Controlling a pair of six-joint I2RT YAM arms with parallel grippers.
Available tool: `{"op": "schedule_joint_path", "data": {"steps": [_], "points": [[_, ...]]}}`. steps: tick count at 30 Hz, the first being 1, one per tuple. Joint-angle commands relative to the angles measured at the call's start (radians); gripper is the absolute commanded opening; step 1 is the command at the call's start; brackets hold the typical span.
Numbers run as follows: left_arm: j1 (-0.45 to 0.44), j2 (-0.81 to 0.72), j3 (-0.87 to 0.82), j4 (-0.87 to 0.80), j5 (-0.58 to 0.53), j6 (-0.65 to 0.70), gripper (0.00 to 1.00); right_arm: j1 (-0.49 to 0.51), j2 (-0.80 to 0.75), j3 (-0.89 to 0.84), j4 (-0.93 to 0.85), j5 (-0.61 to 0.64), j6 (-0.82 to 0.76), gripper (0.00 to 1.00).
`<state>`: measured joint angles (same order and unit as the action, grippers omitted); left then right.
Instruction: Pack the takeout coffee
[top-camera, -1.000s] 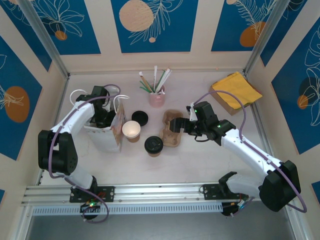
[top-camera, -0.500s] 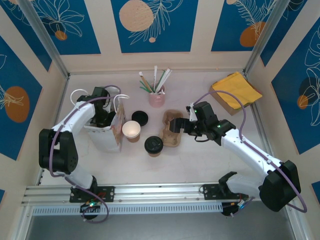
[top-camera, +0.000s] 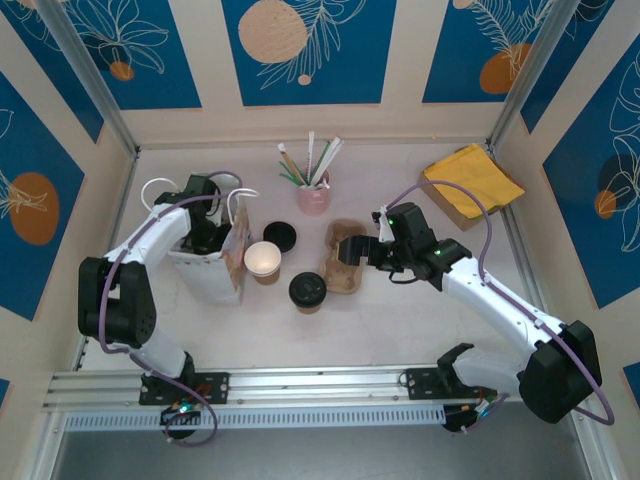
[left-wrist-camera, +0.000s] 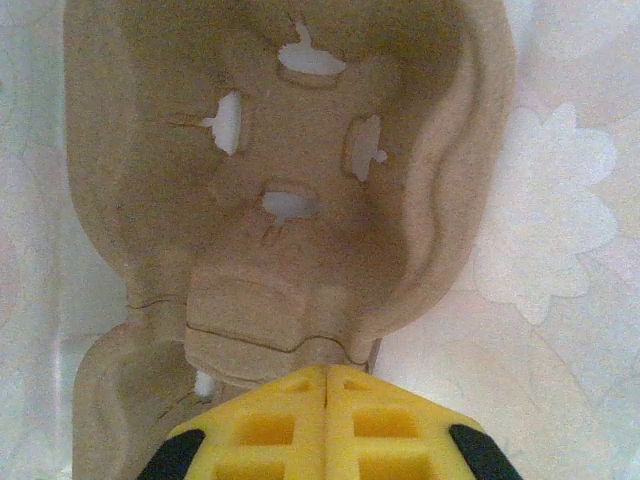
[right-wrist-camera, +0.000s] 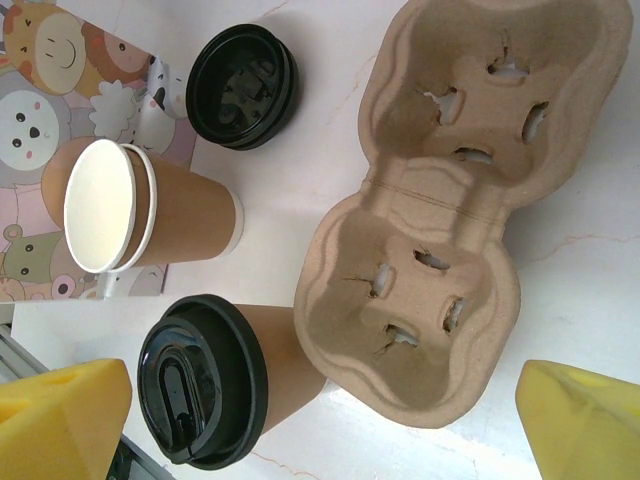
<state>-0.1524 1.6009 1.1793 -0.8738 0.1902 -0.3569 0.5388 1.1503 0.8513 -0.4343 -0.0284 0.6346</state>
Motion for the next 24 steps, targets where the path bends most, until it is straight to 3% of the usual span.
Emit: {"op": "schedule_joint_path", "data": {"steps": [1,24], "points": [[0.013,0.016,-0.018,-0.004,0.005,0.027,0.00,0.011,-0.001,0.026,-0.011,0.011,0.011,0.99],[0.013,0.032,-0.035,0.016,-0.013,0.033,0.00,0.037,-0.003,0.035,-0.018,0.029,0.016,0.99]]}}
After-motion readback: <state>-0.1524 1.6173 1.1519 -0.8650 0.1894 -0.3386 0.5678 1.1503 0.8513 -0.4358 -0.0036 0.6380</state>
